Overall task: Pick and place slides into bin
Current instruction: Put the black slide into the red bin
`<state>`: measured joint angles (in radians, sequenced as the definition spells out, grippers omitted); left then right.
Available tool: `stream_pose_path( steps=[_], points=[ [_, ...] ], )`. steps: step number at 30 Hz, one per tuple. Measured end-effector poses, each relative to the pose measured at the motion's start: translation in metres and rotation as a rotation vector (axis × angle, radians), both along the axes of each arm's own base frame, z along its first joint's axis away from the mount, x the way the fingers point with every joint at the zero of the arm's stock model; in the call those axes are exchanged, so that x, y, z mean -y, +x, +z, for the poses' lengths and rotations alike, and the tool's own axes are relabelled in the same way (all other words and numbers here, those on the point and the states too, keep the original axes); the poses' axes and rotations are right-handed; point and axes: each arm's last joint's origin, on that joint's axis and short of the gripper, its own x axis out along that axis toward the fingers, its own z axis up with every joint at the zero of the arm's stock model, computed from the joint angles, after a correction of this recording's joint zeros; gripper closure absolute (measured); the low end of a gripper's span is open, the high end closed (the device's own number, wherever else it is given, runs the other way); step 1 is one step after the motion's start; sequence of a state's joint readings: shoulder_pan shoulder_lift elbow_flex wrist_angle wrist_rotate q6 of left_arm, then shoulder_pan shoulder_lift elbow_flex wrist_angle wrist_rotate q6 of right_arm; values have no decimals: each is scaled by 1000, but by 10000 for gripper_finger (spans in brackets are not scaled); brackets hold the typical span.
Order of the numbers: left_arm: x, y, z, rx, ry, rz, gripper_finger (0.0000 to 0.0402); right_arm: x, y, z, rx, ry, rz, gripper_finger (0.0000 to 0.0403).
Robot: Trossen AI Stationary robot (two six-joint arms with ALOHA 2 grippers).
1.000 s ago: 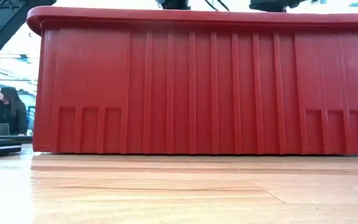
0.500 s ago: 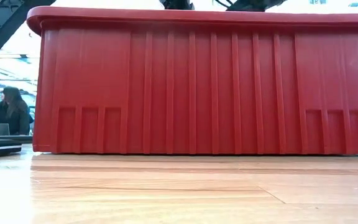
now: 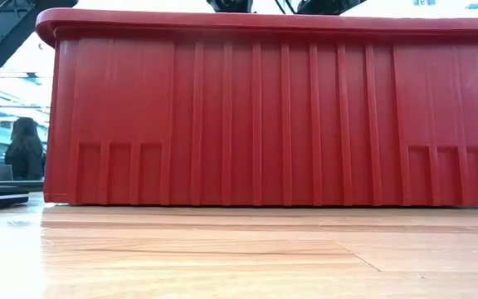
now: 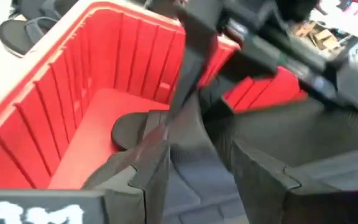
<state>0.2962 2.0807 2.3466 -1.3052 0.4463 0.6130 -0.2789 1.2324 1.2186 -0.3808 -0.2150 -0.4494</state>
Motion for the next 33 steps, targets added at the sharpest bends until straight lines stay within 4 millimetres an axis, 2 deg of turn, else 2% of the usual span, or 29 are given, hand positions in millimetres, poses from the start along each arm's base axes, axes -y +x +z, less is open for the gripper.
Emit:
stream_pose_path(
  steps=[8,21,25,29,33],
  points=[
    [4,12,-12,0,-16,-53,401,-1,3,-4,-17,-16,56,245],
    [9,13,-15,-24,31,-54,401,8,15,-33,-182,140,105,250],
    [10,12,-15,-29,32,-53,401,8,15,-34,-185,161,123,292],
    [12,13,-15,-31,30,-47,401,7,14,-33,-173,185,142,377],
    [14,15,-14,-24,20,-37,396,8,13,-29,-163,232,171,393]
  ],
)
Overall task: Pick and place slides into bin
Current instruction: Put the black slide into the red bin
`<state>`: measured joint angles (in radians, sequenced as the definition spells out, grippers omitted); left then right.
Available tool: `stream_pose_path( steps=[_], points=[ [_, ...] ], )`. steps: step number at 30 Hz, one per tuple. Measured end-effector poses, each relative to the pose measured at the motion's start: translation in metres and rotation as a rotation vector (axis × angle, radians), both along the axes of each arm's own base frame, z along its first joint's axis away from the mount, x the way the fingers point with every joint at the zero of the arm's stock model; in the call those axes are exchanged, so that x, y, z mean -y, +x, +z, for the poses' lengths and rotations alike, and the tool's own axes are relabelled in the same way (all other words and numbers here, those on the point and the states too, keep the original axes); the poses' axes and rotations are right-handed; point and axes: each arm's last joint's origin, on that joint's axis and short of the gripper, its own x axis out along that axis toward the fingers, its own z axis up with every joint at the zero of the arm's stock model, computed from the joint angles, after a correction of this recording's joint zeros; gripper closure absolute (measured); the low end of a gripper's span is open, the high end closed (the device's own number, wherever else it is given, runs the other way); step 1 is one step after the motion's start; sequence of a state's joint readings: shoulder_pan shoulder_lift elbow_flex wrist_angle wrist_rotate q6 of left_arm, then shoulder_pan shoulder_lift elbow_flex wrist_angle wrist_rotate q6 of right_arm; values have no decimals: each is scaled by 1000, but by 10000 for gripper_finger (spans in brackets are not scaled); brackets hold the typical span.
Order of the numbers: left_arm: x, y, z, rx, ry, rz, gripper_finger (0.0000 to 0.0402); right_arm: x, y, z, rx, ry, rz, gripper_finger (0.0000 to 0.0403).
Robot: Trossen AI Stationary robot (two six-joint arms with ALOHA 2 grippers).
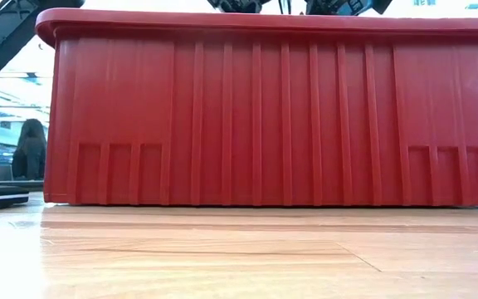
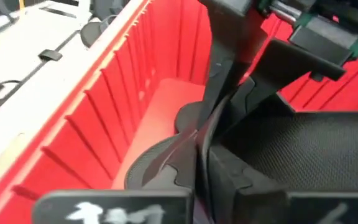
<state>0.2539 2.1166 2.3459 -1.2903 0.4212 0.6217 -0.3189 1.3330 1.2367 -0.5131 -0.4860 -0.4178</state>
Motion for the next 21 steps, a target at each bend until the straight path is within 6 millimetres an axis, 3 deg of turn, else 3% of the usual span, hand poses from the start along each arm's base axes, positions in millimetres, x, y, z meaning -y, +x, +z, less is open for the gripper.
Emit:
stream_pose_path(
  steps=[10,21],
  points=[
    [4,1,7,30,-22,45,316,15,-13,35,-22,27,-25,401],
    [4,-1,26,135,99,114,169,15,-16,35,-48,44,14,402]
  ],
)
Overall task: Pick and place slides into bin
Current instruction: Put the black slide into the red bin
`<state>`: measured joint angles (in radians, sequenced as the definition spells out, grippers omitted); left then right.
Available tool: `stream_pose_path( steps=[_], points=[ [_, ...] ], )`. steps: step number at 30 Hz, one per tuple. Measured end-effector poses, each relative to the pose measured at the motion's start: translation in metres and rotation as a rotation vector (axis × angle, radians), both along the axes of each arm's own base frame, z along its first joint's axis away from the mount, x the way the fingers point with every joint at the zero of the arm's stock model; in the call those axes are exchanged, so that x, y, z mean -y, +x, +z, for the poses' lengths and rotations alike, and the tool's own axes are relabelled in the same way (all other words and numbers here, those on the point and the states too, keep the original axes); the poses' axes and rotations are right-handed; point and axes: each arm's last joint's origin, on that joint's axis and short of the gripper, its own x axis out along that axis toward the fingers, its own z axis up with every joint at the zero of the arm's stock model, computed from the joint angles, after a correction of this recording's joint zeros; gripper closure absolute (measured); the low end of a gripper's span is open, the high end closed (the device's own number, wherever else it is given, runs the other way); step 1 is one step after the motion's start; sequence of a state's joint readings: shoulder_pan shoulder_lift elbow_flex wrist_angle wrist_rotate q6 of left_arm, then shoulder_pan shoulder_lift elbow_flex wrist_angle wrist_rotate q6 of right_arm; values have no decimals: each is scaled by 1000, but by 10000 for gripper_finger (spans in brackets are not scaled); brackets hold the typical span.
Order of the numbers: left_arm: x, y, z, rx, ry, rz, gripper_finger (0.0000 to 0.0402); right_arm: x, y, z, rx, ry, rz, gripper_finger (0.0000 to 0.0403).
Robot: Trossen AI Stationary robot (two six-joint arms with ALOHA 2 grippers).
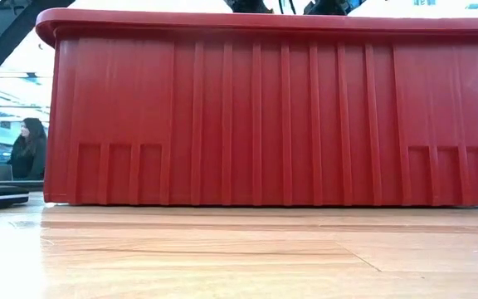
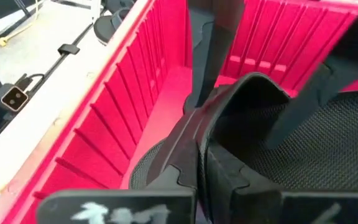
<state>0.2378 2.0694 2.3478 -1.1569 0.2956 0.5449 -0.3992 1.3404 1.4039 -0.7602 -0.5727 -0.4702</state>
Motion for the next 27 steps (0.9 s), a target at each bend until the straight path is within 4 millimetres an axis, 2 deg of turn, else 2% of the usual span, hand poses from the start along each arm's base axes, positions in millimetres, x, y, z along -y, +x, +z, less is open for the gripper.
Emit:
stream_pose_path(
  steps=[6,11,17,22,27],
  points=[
    [4,-8,16,34,120,54,111,5,-4,-2,-22,10,-15,402],
    [10,-27,51,169,198,100,86,13,-6,-20,-159,113,-17,403],
    [13,-45,73,230,211,160,80,20,-4,-30,-202,119,-24,403],
    [18,-70,100,325,227,199,80,28,-2,-40,-218,138,-75,403],
    [19,-80,106,332,221,224,80,30,-2,-55,-226,198,-89,403]
  ],
)
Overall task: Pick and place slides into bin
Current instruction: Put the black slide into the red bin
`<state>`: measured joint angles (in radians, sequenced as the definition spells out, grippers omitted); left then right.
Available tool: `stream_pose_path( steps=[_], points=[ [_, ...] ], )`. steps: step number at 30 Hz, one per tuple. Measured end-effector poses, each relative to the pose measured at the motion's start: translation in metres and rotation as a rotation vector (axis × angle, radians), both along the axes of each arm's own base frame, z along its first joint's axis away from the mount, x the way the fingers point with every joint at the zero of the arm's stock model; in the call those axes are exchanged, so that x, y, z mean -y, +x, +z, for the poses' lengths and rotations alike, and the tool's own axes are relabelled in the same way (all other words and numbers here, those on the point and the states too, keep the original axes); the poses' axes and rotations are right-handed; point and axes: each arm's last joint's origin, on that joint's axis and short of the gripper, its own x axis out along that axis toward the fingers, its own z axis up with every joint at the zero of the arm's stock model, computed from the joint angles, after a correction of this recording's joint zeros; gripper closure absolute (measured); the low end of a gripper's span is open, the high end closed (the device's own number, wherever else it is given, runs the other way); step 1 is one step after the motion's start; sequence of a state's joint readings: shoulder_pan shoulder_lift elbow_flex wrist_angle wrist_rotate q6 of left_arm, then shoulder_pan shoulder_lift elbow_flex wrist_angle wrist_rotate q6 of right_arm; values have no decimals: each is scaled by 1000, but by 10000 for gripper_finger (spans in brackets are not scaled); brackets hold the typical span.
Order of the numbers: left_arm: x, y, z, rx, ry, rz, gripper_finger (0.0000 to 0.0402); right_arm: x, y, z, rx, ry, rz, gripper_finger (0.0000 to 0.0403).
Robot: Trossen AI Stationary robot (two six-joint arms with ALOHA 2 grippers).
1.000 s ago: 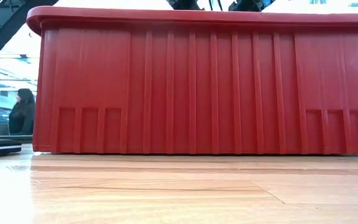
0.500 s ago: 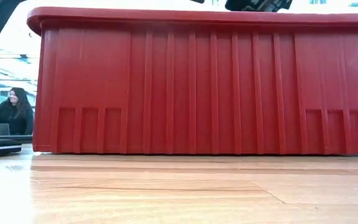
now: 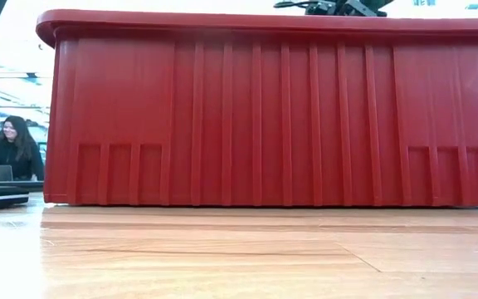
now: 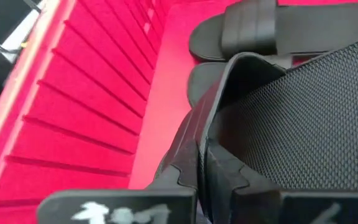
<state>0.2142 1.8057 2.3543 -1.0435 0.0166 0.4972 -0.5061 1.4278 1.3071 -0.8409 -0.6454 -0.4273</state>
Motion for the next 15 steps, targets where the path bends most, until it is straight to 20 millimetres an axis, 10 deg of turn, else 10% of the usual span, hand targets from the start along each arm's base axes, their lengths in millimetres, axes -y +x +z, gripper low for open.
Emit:
stream_pose_path(
  steps=[15],
  points=[
    [1,-5,-2,-29,-65,25,80,-2,-2,-38,-52,110,-99,403]
  ],
)
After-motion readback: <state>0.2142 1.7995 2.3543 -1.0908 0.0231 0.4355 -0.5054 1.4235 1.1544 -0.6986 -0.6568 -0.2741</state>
